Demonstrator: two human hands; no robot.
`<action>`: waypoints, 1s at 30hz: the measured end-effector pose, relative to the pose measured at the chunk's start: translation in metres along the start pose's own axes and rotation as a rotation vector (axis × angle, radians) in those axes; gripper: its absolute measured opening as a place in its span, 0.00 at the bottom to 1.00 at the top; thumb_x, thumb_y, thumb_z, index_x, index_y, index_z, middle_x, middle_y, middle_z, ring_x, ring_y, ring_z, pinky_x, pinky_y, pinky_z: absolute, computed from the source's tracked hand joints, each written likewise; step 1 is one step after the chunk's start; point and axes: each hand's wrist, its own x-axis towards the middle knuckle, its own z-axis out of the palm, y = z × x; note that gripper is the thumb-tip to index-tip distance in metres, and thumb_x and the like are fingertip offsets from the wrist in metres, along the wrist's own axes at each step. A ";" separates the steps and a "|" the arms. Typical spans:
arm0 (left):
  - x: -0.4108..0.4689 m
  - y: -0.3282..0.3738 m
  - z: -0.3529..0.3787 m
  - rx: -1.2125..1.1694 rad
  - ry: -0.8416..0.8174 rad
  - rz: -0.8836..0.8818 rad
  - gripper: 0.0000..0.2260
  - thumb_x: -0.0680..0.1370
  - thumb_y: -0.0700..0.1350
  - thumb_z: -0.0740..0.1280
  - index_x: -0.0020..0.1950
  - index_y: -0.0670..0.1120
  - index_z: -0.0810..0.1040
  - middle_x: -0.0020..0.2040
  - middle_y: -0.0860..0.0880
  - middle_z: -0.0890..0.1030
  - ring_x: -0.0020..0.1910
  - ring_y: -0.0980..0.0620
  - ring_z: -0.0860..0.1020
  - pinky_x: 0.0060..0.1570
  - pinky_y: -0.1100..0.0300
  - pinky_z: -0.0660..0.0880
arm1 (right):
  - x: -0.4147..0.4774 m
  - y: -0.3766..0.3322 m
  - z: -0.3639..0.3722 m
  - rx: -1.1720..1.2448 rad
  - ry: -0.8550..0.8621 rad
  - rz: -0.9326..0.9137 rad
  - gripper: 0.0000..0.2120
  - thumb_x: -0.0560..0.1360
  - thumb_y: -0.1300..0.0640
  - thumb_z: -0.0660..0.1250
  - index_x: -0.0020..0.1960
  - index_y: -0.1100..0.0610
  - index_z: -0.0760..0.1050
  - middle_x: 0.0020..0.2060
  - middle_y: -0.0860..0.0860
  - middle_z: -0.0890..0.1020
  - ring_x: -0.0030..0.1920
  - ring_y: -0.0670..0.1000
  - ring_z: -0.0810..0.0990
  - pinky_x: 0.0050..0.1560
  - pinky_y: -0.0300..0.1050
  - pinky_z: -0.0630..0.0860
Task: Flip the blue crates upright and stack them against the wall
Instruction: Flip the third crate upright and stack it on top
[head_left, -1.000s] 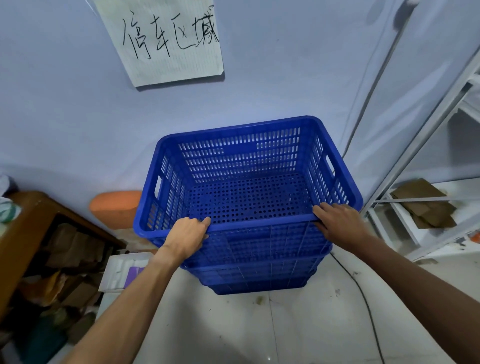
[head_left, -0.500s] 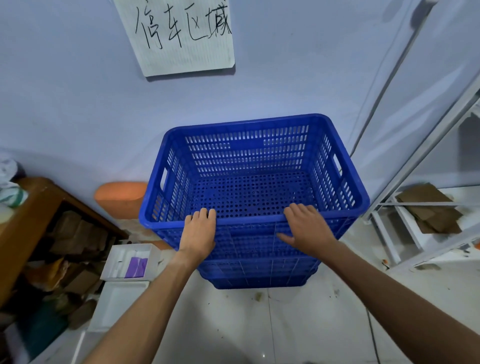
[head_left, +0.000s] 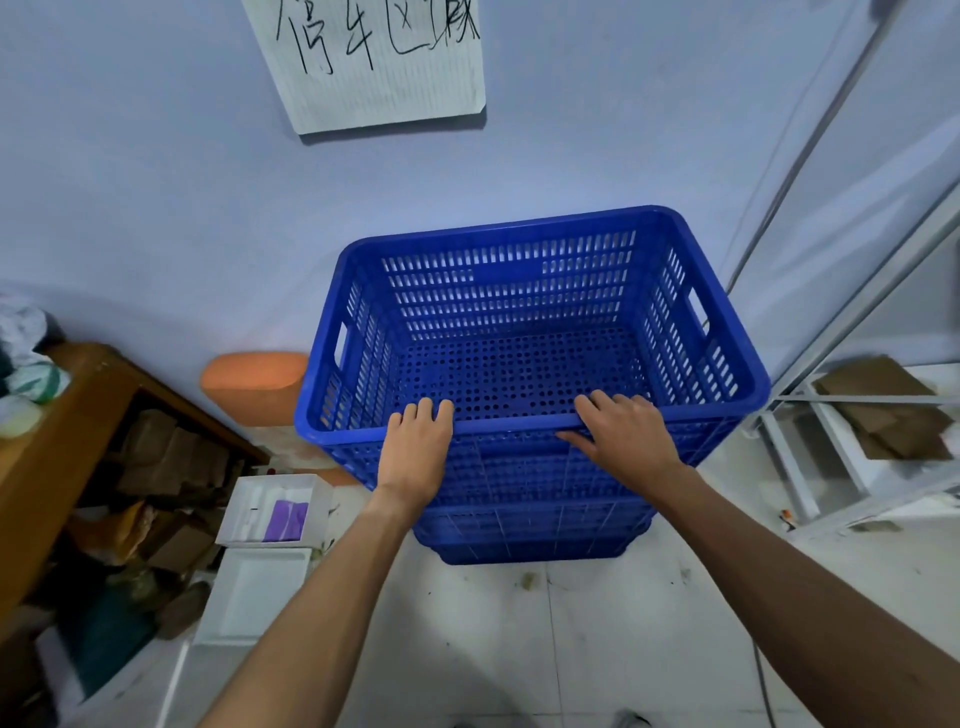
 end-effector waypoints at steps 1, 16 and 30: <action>-0.001 0.002 0.000 -0.005 0.003 -0.017 0.18 0.71 0.33 0.68 0.56 0.46 0.68 0.48 0.47 0.72 0.44 0.47 0.71 0.47 0.53 0.70 | 0.000 0.001 0.001 0.009 0.011 -0.010 0.19 0.73 0.40 0.70 0.47 0.56 0.75 0.35 0.52 0.77 0.29 0.54 0.76 0.31 0.49 0.73; -0.009 0.016 -0.010 -0.049 -0.107 -0.079 0.26 0.71 0.49 0.70 0.65 0.45 0.65 0.58 0.44 0.69 0.57 0.43 0.70 0.63 0.50 0.68 | 0.006 0.003 -0.009 0.083 -0.216 0.014 0.21 0.80 0.37 0.56 0.60 0.54 0.71 0.51 0.52 0.77 0.50 0.55 0.78 0.57 0.54 0.71; -0.114 0.066 -0.025 -0.277 -0.295 -0.137 0.44 0.78 0.52 0.66 0.80 0.51 0.35 0.80 0.47 0.36 0.80 0.46 0.39 0.77 0.45 0.51 | -0.001 0.000 -0.027 0.060 -0.407 0.050 0.25 0.83 0.42 0.52 0.72 0.57 0.62 0.65 0.58 0.72 0.61 0.62 0.74 0.64 0.58 0.68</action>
